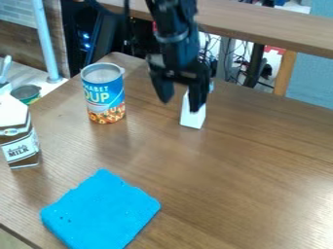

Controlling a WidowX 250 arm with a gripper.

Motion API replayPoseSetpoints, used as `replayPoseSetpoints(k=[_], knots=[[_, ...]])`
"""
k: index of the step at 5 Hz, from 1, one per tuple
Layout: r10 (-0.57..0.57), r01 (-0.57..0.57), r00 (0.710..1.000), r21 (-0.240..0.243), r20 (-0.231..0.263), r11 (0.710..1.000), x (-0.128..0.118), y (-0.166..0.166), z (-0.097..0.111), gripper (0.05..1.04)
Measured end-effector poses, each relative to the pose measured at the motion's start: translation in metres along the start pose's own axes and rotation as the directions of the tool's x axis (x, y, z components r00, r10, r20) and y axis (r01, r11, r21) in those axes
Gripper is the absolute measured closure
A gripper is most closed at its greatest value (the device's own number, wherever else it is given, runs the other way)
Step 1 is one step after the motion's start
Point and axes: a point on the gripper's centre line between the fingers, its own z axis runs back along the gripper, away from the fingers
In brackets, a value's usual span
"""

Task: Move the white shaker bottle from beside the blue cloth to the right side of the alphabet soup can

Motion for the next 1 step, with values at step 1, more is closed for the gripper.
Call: replayPoseSetpoints(k=[1], knots=[[-0.029,0.030,0.999,-0.007,0.042,1.000,-0.0127,-0.0092,0.0505,0.079]])
